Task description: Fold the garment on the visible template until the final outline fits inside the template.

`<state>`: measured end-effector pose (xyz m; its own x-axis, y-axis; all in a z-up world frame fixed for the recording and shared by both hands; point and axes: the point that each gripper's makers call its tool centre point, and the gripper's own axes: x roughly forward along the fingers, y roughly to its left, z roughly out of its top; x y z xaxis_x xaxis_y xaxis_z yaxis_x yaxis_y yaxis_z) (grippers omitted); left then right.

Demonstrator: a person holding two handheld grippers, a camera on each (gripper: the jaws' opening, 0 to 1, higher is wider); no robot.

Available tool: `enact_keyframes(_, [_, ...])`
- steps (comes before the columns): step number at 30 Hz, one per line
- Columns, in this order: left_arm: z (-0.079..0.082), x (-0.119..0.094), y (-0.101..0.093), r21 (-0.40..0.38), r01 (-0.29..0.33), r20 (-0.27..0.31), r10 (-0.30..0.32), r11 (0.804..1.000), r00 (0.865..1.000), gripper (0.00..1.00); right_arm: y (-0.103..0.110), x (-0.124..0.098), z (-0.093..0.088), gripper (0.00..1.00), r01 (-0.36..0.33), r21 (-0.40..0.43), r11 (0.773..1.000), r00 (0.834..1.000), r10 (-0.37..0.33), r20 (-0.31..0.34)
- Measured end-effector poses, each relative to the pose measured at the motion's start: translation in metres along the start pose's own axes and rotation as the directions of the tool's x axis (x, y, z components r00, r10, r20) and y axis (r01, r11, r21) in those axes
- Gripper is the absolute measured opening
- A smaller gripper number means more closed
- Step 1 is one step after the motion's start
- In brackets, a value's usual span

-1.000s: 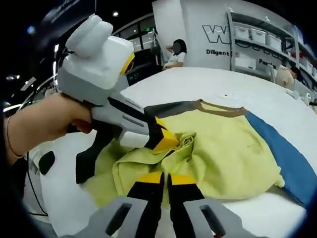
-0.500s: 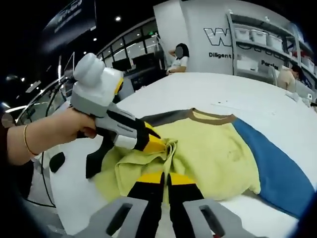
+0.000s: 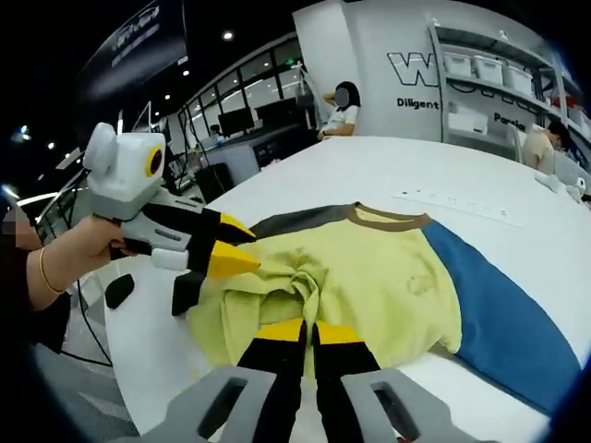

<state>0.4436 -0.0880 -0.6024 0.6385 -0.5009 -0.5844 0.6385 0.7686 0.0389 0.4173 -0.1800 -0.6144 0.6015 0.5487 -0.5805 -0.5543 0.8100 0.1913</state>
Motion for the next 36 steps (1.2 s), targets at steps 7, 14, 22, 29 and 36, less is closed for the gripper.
enact_keyframes(7, [-0.005, -0.019, -0.038, 0.027, 0.012, -0.007, -0.012, 1.000, 1.000, 0.35, -0.003, -0.007, -0.002, 0.00, 0.002, 0.006, 1.000, 1.000, -0.002, 0.004])
enact_keyframes(14, [-0.037, -0.025, -0.068, 0.092, 0.032, -0.094, -0.023, 0.995, 0.995, 0.38, -0.006, -0.016, -0.009, 0.00, -0.007, -0.003, 1.000, 1.000, 0.007, -0.007])
enact_keyframes(22, [-0.064, -0.013, -0.093, 0.056, 0.046, -0.169, -0.036, 0.997, 0.985, 0.37, -0.011, -0.026, -0.021, 0.00, -0.001, -0.015, 1.000, 1.000, 0.000, -0.028])
enact_keyframes(29, [-0.075, -0.003, -0.097, 0.016, 0.047, -0.201, -0.042, 0.999, 0.979, 0.33, -0.014, -0.033, -0.027, 0.00, -0.001, -0.026, 1.000, 0.999, 0.000, -0.040])
enact_keyframes(36, [-0.085, -0.001, -0.098, 0.004, 0.041, -0.211, -0.039, 0.999, 0.977, 0.24, -0.020, -0.043, -0.035, 0.00, 0.000, -0.073, 0.997, 0.998, -0.005, -0.068])
